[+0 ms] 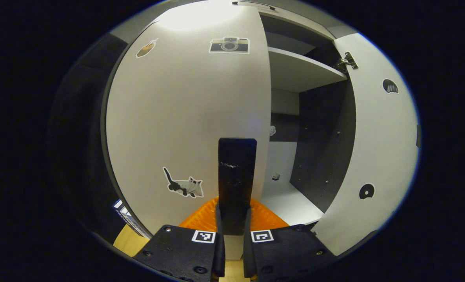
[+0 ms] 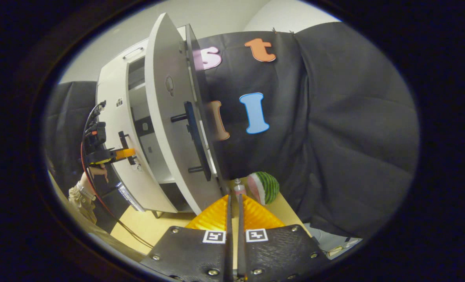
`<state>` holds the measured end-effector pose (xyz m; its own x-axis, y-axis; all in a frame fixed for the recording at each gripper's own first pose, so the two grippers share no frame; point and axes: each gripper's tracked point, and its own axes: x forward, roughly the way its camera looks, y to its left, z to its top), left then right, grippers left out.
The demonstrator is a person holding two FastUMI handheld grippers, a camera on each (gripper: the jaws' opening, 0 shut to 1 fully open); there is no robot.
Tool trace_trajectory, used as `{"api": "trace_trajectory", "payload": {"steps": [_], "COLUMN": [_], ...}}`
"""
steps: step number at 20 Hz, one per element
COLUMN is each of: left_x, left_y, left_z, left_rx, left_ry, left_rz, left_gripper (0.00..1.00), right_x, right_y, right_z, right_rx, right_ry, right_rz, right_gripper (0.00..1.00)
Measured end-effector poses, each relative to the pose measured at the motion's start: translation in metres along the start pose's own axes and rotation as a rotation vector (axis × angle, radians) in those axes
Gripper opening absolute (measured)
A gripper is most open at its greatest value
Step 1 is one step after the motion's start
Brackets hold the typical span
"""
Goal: Open the right door of the double-door shoe cabinet with the right hand, and open the left door with the left hand.
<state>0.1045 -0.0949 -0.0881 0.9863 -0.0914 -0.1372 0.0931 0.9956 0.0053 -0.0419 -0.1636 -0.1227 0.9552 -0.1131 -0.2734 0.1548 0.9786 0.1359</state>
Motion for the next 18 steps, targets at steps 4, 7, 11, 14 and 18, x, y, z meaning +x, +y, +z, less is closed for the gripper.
{"api": "trace_trajectory", "payload": {"steps": [4,7,11,14,18], "left_x": [-0.006,-0.008,-0.01,-0.013,-0.017], "left_y": [0.004,0.006,0.01,0.012,0.014], "left_z": [-0.001,-0.002,-0.003,-0.004,-0.005], "left_rx": [-0.006,-0.01,-0.021,-0.024,-0.027], "left_ry": [0.001,0.004,0.008,0.01,0.011], "left_rz": [0.008,0.017,0.028,0.035,0.036], "left_gripper": [0.19,0.19,0.19,0.19,0.18], "right_x": [-0.005,-0.008,-0.014,-0.02,-0.024], "right_y": [0.008,0.011,0.022,0.026,0.029], "right_z": [-0.001,-0.004,0.004,0.016,0.023], "right_rx": [-0.011,-0.018,0.004,0.031,0.07], "right_ry": [0.0,0.01,-0.007,-0.039,-0.058], "right_rz": [0.031,0.05,0.104,0.135,0.161], "right_gripper": [0.04,0.04,0.05,0.05,0.04]}}
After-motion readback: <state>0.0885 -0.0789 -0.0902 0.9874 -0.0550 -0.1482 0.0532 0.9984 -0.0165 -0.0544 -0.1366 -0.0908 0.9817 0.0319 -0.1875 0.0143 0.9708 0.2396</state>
